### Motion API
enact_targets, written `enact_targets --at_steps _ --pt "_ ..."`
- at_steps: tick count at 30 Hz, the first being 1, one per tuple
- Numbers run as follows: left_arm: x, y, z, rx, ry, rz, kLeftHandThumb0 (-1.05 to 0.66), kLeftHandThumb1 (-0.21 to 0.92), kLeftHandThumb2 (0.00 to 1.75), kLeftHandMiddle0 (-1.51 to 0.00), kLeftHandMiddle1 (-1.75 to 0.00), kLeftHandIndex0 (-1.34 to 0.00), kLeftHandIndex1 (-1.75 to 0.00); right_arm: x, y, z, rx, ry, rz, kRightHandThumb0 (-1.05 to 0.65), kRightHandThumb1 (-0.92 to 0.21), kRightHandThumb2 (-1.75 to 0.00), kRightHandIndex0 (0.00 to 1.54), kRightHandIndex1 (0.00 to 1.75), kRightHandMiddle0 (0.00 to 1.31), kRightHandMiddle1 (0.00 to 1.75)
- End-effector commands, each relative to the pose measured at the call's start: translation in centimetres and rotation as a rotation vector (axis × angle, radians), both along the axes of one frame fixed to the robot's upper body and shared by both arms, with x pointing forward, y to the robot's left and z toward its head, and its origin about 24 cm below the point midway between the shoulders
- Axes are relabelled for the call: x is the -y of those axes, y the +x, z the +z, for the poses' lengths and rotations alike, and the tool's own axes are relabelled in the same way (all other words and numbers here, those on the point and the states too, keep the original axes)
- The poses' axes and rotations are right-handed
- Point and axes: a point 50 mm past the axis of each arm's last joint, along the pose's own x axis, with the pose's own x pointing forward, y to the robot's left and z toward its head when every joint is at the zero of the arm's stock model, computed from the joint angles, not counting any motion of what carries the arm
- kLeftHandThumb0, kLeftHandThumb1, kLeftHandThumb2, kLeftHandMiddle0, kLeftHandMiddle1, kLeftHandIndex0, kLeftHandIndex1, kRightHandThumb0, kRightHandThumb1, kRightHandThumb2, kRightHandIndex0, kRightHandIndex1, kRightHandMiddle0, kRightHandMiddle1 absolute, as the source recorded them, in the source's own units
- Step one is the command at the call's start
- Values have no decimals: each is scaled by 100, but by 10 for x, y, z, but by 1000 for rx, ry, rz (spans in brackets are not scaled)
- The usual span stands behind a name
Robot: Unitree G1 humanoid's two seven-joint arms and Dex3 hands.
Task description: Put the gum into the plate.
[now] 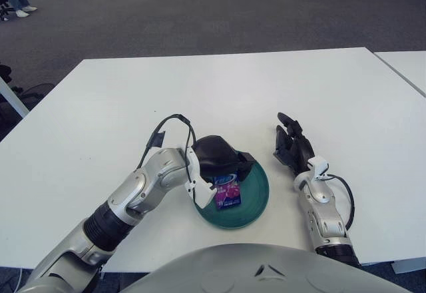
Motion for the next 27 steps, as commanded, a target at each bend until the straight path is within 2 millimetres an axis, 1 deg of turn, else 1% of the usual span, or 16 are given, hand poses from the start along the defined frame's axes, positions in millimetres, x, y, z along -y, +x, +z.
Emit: enact_targets --at_steps 1,3,4,5,6,7,8,9,10,13,15,17,18,20,23,27 --pt "-4 1 -2 9 -14 32 -1 27 130 -63 -175 -60 -149 0 -11 -16 -103 -15 -10 -62 -92 -93 21 1 0 51" --pt "-6 0 -5 13 -19 37 -1 34 120 -60 -175 -55 -147 -1 -12 -16 -106 -11 -9 -62 -92 -93 21 1 0 51" --pt "-9 0 -11 18 -13 36 -1 45 108 -54 -172 -44 -151 -2 -12 -15 -109 -4 -9 -62 -92 -94 21 2 0 51" --pt "-12 -1 -15 21 -8 34 -8 54 96 -48 -164 -40 -155 -2 -12 -15 -111 0 -8 -62 -92 -94 22 2 0 51" --pt "-14 -1 -19 24 -2 31 -18 68 77 -40 -149 -35 -159 -3 -12 -14 -114 5 -9 -62 -92 -95 22 2 0 51" --pt "-15 -1 -22 27 1 29 -36 76 62 -38 -124 -25 -146 -3 -12 -14 -115 7 -9 -61 -92 -95 22 2 0 50" --pt "-16 -1 -23 29 1 27 -48 82 52 -38 -104 -19 -136 -3 -12 -14 -116 8 -9 -61 -92 -95 22 2 0 50" --pt "-15 -1 -22 34 6 18 -52 84 48 -38 -98 -17 -132 -3 -12 -14 -117 10 -10 -61 -92 -95 22 2 0 50" --pt "-14 -1 -21 37 11 10 -61 87 42 -38 -77 -11 -122 -4 -12 -13 -117 10 -11 -61 -92 -96 23 2 0 50" --pt "-14 -1 -21 36 19 -1 -79 90 35 -39 -40 -4 -99 -4 -12 -13 -113 1 -12 -60 -92 -98 23 2 0 50" --pt "-14 0 -21 30 16 -11 -87 91 34 -37 -26 -2 -86 -4 -13 -12 -108 -13 -10 -60 -92 -98 23 1 0 50" --pt "-14 1 -18 22 11 -29 -97 92 34 -28 -12 -1 -59 -4 -14 -12 -105 -24 -7 -60 -92 -100 23 1 0 50" --pt "-15 2 -15 17 10 -40 -98 92 34 -26 -10 -1 -53 -4 -14 -11 -105 -28 -5 -60 -92 -100 23 1 0 50" --pt "-15 3 -13 10 11 -52 -102 92 36 -16 -5 0 -30 -4 -14 -11 -105 -32 -4 -60 -92 -100 23 1 0 50" --pt "-18 4 -8 -3 20 -66 -104 92 38 -7 -2 0 -11 -4 -15 -11 -112 -33 -2 -59 -92 -100 23 1 0 50" --pt "-22 5 -6 -11 4 -47 -105 92 41 -1 0 0 -2 -6 -14 -10 -125 -8 0 -59 -92 -99 23 1 0 52"
